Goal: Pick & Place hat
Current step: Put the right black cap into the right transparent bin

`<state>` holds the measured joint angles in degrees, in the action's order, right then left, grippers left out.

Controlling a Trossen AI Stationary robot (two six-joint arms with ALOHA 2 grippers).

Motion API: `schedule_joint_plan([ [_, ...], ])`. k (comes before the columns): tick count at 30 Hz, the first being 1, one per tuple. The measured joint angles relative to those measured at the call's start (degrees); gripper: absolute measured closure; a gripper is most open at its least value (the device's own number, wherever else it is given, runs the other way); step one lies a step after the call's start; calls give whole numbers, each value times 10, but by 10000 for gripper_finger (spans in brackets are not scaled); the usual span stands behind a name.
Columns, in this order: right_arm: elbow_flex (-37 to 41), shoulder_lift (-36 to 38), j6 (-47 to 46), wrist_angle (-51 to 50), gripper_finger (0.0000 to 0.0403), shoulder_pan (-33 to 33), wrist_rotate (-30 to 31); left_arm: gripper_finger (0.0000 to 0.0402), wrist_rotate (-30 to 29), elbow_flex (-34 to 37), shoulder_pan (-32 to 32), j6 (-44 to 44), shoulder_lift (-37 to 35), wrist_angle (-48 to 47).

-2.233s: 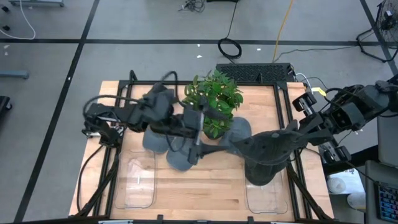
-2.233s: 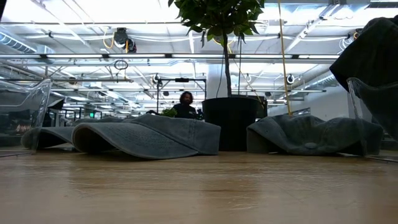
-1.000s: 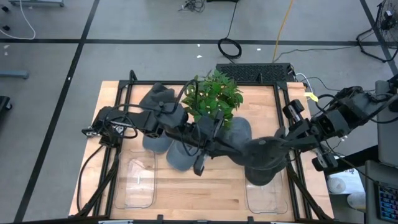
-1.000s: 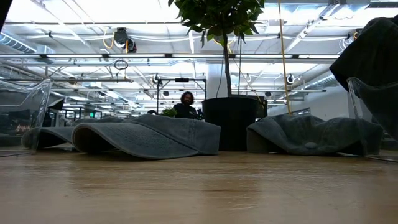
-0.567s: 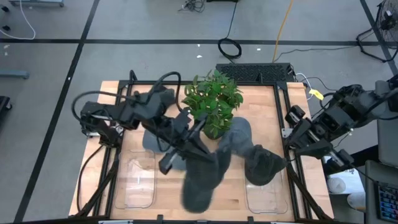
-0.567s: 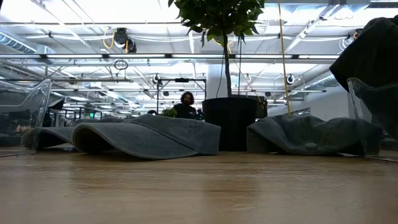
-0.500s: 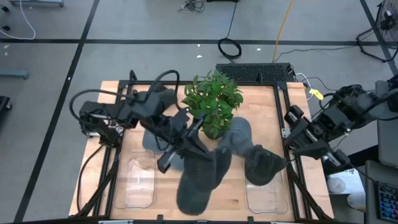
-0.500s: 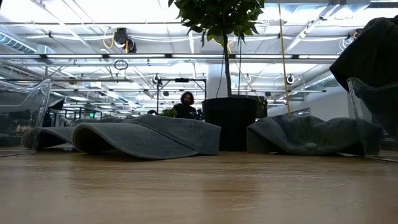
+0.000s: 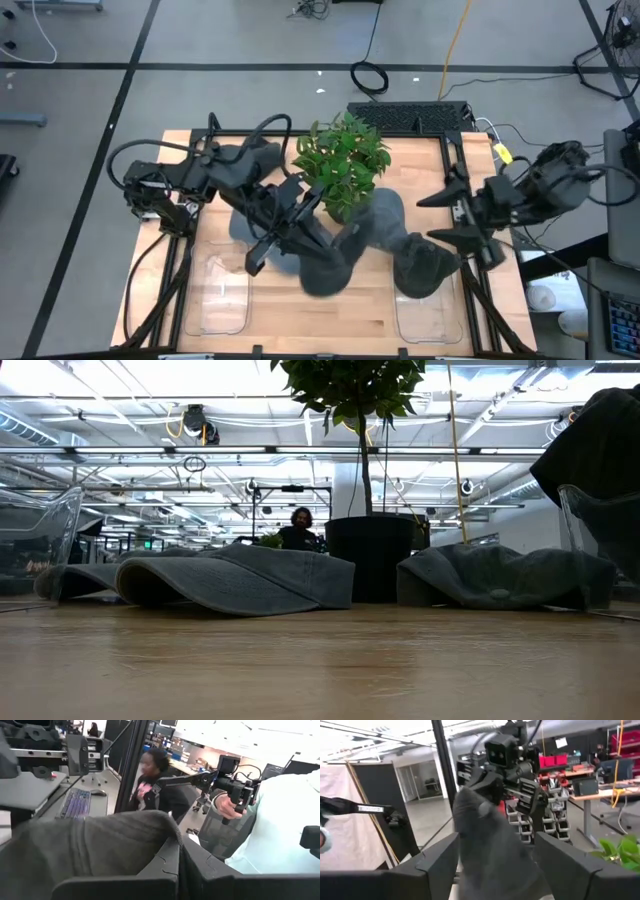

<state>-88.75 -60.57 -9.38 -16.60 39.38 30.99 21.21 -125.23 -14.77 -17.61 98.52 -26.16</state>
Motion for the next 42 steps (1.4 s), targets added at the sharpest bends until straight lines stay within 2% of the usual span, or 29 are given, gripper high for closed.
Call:
schedule_joint_plan([
  [6,0,-30,-20,1,152,-27,-46,401,23,0,1,-24,7,-19],
  [10,0,-59,-20,-2,152,-40,-68,401,-4,0,1,-2,17,-35],
  [20,0,-112,-35,-8,153,-87,-147,401,4,0,7,7,50,-43],
  [26,0,-114,-35,-25,154,-97,-163,401,20,0,4,-8,54,-62],
  [33,-1,-82,-36,-19,154,-98,-162,401,13,0,4,-20,52,-106],
  [39,0,-100,-31,-36,154,-104,-165,401,6,0,9,-16,51,-96],
  [42,0,-116,-33,-36,154,-115,-185,401,15,0,14,-17,51,-82],
])
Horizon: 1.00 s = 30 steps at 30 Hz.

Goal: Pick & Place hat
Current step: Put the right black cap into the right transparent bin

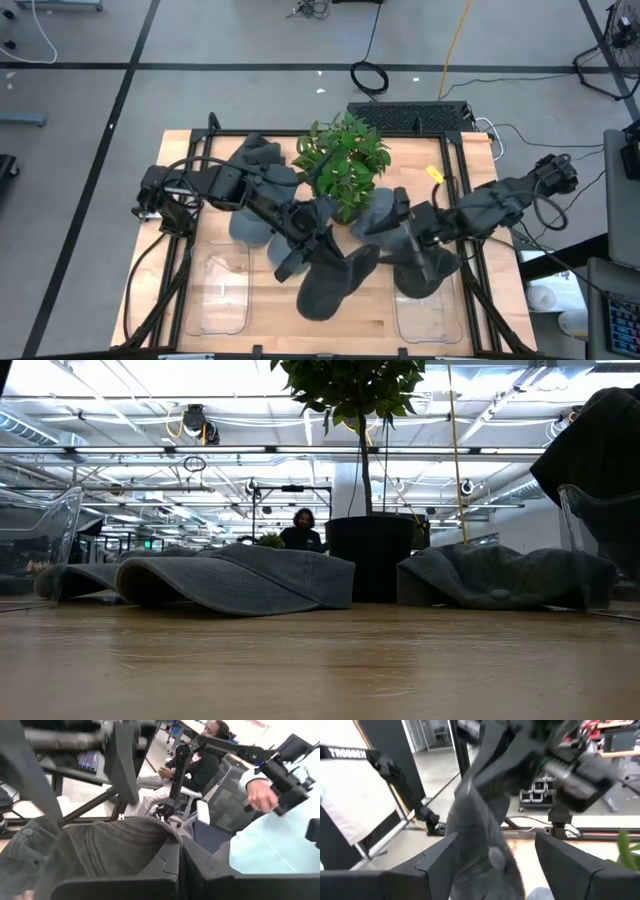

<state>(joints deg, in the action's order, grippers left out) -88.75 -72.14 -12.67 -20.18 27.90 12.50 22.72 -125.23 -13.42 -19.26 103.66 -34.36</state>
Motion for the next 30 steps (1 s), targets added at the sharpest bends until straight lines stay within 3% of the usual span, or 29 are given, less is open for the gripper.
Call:
schedule_joint_plan([
  [11,0,-36,-38,2,168,-40,-129,401,2,0,3,-5,0,-12],
  [30,0,-24,-17,1,314,-40,-141,401,-8,0,3,-7,0,-20],
])
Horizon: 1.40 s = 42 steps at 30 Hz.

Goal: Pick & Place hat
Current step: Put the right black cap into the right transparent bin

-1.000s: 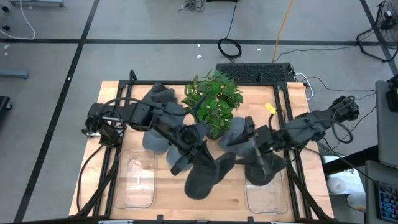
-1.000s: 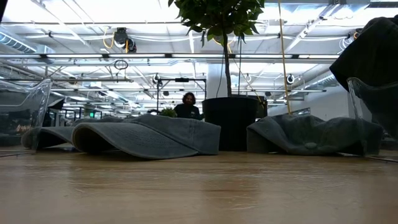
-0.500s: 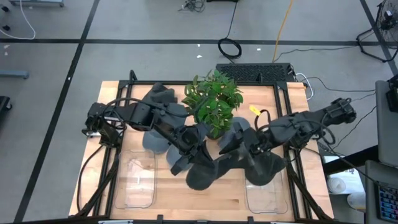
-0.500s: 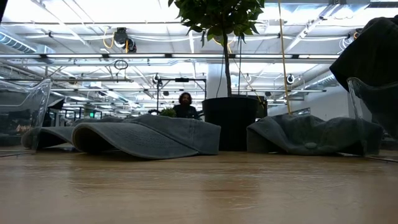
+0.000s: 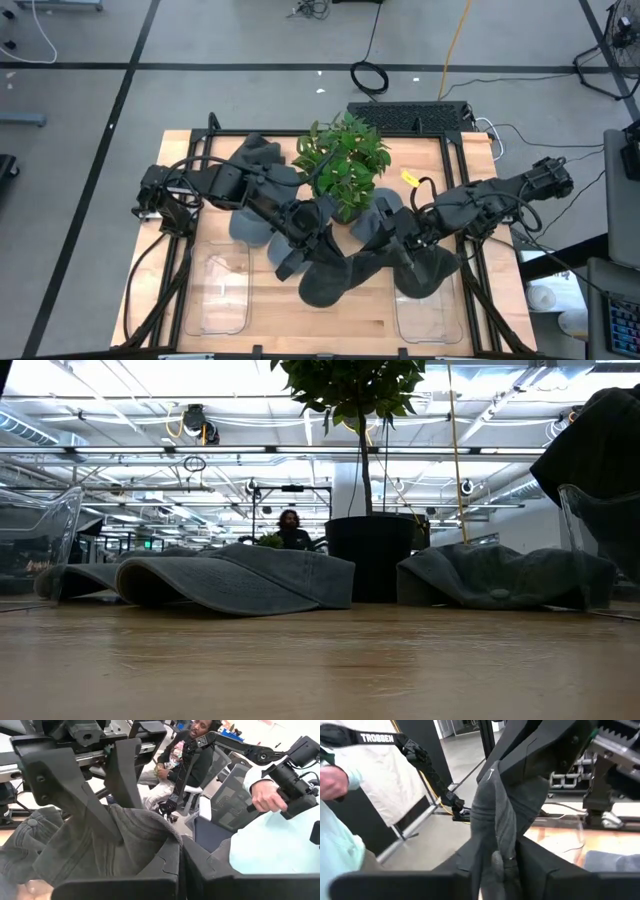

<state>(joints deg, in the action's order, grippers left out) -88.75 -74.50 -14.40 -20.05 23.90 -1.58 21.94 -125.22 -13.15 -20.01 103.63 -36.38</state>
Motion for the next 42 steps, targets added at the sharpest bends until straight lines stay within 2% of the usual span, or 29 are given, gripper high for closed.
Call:
schedule_joint_plan([
  [4,0,0,25,3,382,-2,31,401,-1,0,0,0,0,1],
  [5,0,0,22,7,388,-2,41,401,-1,0,0,0,0,1],
  [10,0,8,-20,18,391,-2,31,399,-6,0,0,1,0,1],
  [13,0,20,-45,16,391,2,20,382,1,0,3,2,0,-3],
  [20,0,50,-74,-3,391,34,18,317,126,0,22,34,-11,-7],
  [22,0,59,-84,-6,391,45,24,296,143,0,30,29,-15,-6],
  [27,0,83,-105,-38,391,81,54,251,140,0,57,-3,-23,-23],
  [31,0,101,-130,-86,391,117,115,230,100,0,86,-45,-29,-26],
  [36,0,110,-169,-128,391,167,177,216,62,0,112,-85,-32,-29],
  [42,0,109,-224,-171,391,228,227,215,60,0,131,-122,-31,-29],
])
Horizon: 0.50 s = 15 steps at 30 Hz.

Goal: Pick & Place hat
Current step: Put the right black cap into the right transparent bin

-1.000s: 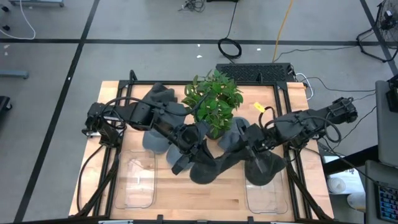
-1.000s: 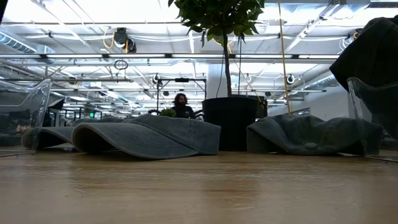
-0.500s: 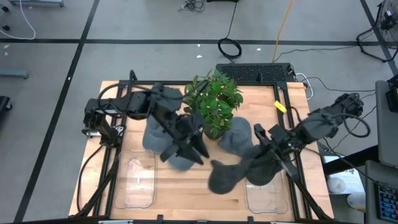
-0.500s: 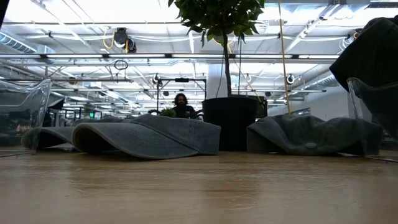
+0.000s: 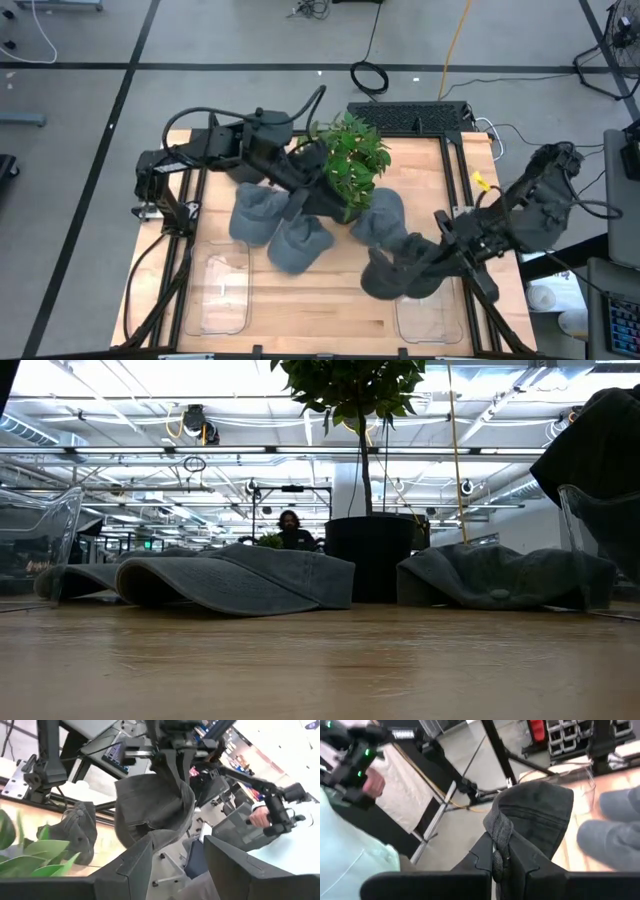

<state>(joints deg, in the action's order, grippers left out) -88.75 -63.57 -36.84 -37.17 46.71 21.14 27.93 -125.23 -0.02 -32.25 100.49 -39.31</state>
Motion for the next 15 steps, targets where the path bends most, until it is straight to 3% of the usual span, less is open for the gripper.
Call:
schedule_joint_plan([
  [6,0,0,-51,-35,391,72,47,215,-20,0,28,-46,-6,-1],
  [15,0,-14,-165,-138,391,151,93,215,-106,0,61,-44,-52,0],
])
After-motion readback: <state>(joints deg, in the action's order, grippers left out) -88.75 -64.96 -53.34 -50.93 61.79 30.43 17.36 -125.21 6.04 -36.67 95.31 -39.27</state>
